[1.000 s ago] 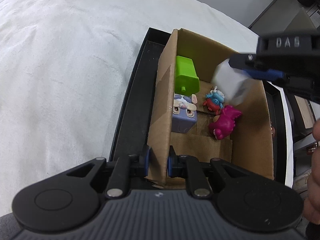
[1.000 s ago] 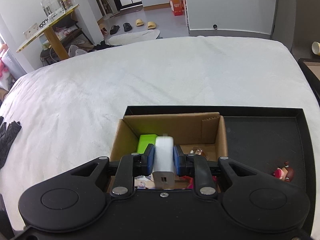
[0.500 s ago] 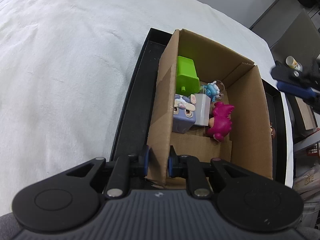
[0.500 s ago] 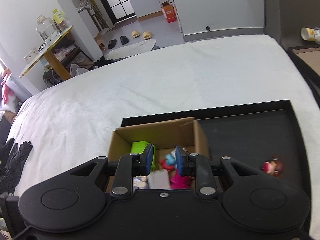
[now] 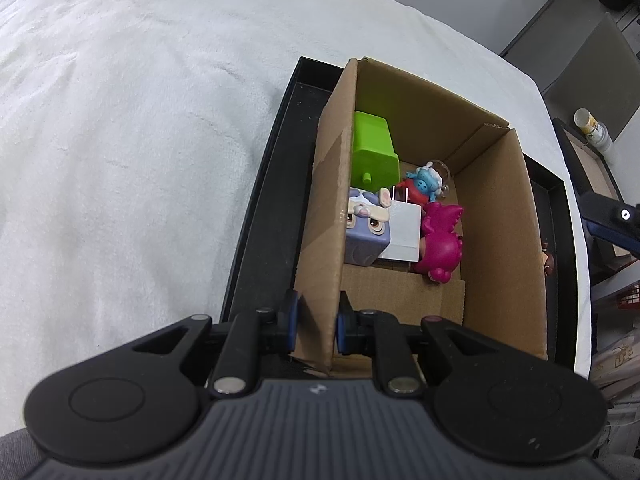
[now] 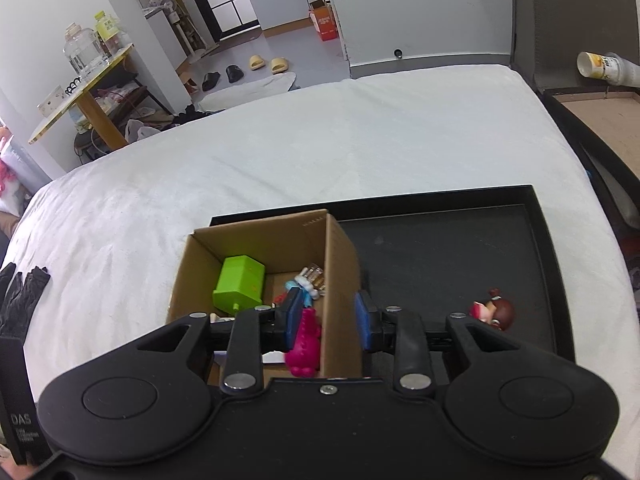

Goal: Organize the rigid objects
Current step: 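Lower the white charger into the box, open the right gripper and withdraw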

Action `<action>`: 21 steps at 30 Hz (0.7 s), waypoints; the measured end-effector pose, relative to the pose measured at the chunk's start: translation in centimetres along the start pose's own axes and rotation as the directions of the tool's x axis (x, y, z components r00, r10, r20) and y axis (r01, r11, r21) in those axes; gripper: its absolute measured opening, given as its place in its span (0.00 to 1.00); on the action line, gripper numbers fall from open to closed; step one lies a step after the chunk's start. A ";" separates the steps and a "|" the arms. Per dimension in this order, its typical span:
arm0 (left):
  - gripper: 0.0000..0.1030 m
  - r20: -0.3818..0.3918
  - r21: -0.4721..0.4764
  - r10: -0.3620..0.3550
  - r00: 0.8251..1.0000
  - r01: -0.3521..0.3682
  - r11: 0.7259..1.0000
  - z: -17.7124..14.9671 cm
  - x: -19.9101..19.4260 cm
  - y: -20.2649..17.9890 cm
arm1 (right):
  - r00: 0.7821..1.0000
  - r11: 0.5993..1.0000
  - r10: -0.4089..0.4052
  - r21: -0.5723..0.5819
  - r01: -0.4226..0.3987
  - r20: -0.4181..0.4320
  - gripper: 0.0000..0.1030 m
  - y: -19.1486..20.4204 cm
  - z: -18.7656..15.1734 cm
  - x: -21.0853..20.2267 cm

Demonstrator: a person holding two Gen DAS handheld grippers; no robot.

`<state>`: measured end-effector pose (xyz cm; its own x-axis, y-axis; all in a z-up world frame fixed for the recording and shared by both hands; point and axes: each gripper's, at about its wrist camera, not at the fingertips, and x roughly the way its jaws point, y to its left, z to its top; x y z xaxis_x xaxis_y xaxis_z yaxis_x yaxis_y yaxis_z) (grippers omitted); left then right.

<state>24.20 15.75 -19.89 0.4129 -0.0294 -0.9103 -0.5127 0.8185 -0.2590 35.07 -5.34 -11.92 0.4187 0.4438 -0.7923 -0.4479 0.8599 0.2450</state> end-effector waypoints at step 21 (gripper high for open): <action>0.15 0.005 0.005 0.034 0.999 -0.034 0.999 -0.1 0.0 -0.6 | 1.000 0.995 -0.017 0.095 0.016 0.008 0.50 -7.3 -0.8 -0.6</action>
<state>24.43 15.22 -19.76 0.3990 0.0013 -0.9170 -0.5225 0.8221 -0.2262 37.43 -12.06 -13.66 0.4322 0.4310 -0.7921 -0.3637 0.8871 0.2842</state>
